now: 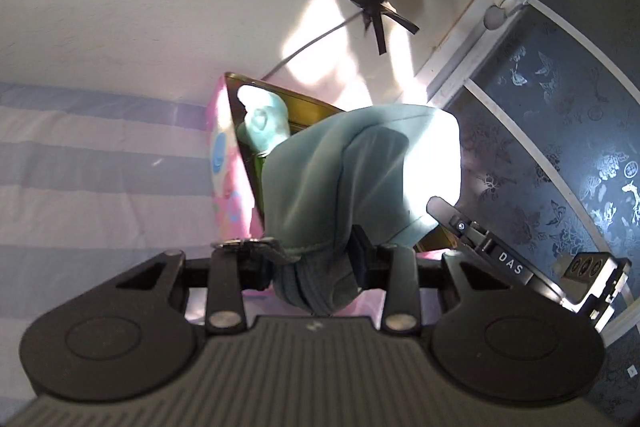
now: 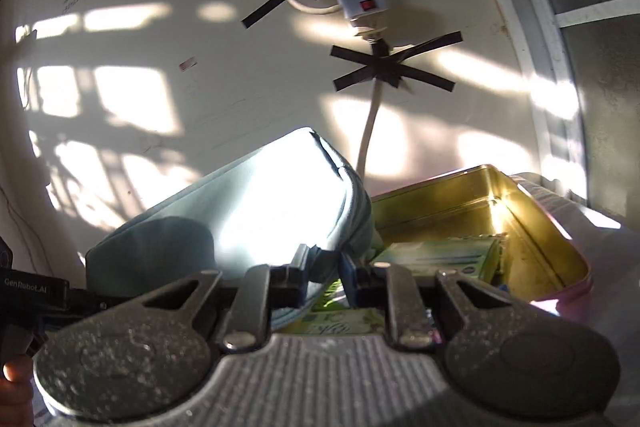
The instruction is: Organize objects
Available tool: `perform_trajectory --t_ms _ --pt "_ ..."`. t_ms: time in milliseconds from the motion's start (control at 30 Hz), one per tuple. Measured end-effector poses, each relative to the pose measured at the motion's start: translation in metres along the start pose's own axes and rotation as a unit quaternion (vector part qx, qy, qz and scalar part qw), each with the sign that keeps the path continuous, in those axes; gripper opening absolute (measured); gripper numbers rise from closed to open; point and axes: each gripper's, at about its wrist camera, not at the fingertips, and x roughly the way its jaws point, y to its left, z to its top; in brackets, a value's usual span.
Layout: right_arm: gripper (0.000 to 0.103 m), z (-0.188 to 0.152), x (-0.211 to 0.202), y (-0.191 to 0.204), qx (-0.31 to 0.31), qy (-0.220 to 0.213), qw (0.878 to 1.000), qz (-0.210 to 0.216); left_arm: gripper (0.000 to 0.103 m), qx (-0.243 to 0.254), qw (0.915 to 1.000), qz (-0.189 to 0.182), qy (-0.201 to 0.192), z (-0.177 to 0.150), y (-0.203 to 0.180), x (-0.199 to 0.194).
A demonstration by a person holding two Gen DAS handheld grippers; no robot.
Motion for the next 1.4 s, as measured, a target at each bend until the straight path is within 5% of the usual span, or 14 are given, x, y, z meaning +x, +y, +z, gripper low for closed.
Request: perform_trajectory --t_ms 267,467,600,967,1300,1400 --pt "0.017 0.034 0.069 -0.076 0.018 0.058 0.995 -0.073 0.042 -0.003 0.9982 0.033 0.049 0.032 -0.019 0.109" --pt "0.028 0.038 0.090 -0.086 0.014 0.057 0.994 -0.092 0.055 0.013 0.9925 0.115 0.039 0.044 -0.022 0.136" --pt "0.029 0.029 0.070 -0.078 0.018 0.017 0.996 -0.081 0.060 0.045 0.9890 0.140 0.013 0.042 -0.038 0.126" --pt "0.033 -0.015 -0.010 -0.009 -0.010 -0.035 0.999 -0.040 0.060 0.166 0.9591 0.223 -0.055 -0.018 -0.079 0.045" --pt "0.038 -0.069 -0.040 0.051 -0.035 0.004 0.999 -0.007 0.061 0.141 0.9389 0.308 -0.060 -0.072 -0.034 -0.003" --pt "0.038 -0.081 -0.040 0.066 -0.043 0.026 0.999 0.003 0.061 0.119 0.9399 0.315 -0.056 -0.084 -0.016 -0.015"
